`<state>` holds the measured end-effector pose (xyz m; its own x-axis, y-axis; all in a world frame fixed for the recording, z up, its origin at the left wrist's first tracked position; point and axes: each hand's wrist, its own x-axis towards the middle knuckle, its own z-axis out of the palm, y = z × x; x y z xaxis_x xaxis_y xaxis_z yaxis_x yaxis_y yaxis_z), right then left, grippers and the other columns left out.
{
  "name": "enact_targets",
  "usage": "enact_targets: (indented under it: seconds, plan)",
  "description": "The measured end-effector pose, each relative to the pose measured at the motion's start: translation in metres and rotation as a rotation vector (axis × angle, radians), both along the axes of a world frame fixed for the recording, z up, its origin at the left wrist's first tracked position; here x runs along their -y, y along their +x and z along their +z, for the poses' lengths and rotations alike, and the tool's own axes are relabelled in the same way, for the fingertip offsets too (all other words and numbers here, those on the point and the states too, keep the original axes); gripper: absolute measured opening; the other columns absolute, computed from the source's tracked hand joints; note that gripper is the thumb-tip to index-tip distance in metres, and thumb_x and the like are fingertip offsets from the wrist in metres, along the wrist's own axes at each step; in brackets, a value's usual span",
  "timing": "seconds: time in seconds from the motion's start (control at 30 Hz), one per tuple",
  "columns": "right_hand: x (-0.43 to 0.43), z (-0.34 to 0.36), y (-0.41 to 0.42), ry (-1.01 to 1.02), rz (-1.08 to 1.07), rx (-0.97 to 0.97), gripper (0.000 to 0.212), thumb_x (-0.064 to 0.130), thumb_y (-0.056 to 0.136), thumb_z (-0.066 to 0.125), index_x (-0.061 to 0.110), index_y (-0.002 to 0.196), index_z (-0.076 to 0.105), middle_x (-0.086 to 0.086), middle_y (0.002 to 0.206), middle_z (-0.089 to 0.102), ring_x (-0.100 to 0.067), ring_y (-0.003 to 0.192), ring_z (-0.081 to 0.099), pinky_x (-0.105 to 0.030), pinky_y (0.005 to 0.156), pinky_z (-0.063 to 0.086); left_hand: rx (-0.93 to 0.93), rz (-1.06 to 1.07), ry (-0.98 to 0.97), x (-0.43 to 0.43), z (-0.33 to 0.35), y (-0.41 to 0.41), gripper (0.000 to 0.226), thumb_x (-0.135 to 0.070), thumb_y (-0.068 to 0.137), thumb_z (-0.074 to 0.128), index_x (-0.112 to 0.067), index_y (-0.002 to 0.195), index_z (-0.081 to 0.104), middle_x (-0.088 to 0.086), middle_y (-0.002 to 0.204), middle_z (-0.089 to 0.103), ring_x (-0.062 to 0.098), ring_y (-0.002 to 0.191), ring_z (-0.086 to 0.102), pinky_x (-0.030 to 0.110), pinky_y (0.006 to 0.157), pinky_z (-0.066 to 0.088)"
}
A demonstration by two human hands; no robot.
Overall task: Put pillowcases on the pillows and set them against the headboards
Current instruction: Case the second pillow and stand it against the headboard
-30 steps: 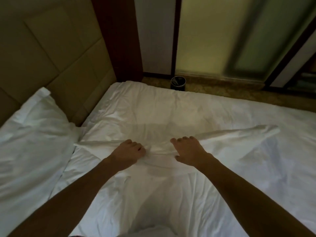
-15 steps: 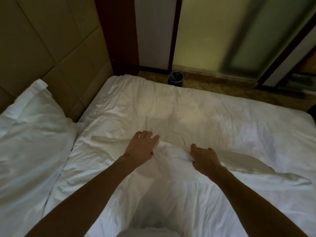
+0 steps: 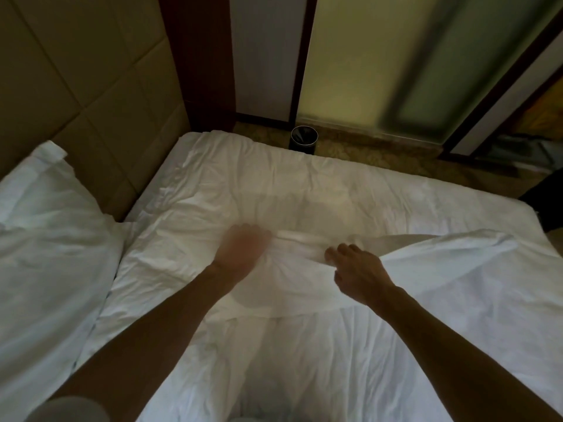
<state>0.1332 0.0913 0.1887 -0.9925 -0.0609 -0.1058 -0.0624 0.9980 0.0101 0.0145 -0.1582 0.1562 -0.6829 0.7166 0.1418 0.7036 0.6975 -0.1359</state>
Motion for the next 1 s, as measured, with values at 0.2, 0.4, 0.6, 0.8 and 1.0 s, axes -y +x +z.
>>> enact_targets:
  seconds: [0.2, 0.4, 0.6, 0.8, 1.0]
  plan:
    - [0.006, -0.008, -0.004, -0.123, 0.02, 0.063, 0.048, 0.04, 0.095, 0.054, 0.022, 0.138, 0.041, -0.004, 0.123, 0.064, -0.025, 0.104, 0.065, -0.039, 0.085, 0.052, -0.036, -0.052, 0.036, 0.004, -0.015, 0.004, 0.019, -0.011, 0.076, 0.06, -0.017, 0.094, 0.063, 0.005, 0.074, 0.059, 0.028, 0.067, 0.057, 0.037, 0.064, 0.045]
    - [0.022, -0.004, -0.037, -0.118, 0.075, -0.04, 0.048, 0.007, 0.088, 0.057, 0.027, 0.132, 0.052, -0.001, 0.111, 0.065, -0.021, 0.098, 0.062, -0.035, 0.075, 0.054, -0.082, 0.001, 0.134, 0.003, -0.017, 0.018, 0.02, -0.009, 0.077, 0.046, -0.018, 0.088, 0.061, 0.003, 0.071, 0.055, 0.026, 0.065, 0.054, 0.036, 0.064, 0.043]
    - [0.049, -0.02, -0.048, 0.031, 0.086, 0.032, 0.049, 0.009, 0.088, 0.059, 0.026, 0.133, 0.049, -0.003, 0.116, 0.061, -0.024, 0.101, 0.06, -0.035, 0.079, 0.051, -0.097, 0.041, 0.179, 0.015, -0.029, 0.023, 0.007, -0.016, 0.083, 0.058, -0.019, 0.09, 0.058, 0.004, 0.085, 0.055, 0.026, 0.077, 0.052, 0.038, 0.073, 0.041]
    - [0.049, -0.032, -0.048, 0.044, 0.091, 0.04, 0.051, 0.02, 0.088, 0.066, 0.023, 0.135, 0.048, -0.004, 0.118, 0.062, -0.024, 0.102, 0.062, -0.035, 0.08, 0.051, -0.056, 0.177, 0.106, 0.064, -0.027, 0.01, 0.034, -0.036, 0.085, 0.06, -0.016, 0.113, 0.057, 0.007, 0.099, 0.06, 0.028, 0.088, 0.056, 0.042, 0.083, 0.044]
    - [0.062, -0.027, -0.066, -0.077, 0.126, 0.072, 0.041, 0.035, 0.096, 0.05, 0.03, 0.137, 0.045, -0.003, 0.122, 0.061, -0.024, 0.104, 0.062, -0.038, 0.085, 0.054, 0.11, 0.225, 0.126, 0.089, -0.016, -0.001, 0.049, -0.059, 0.087, 0.052, -0.021, 0.116, 0.06, 0.003, 0.105, 0.058, 0.023, 0.097, 0.053, 0.038, 0.081, 0.046]
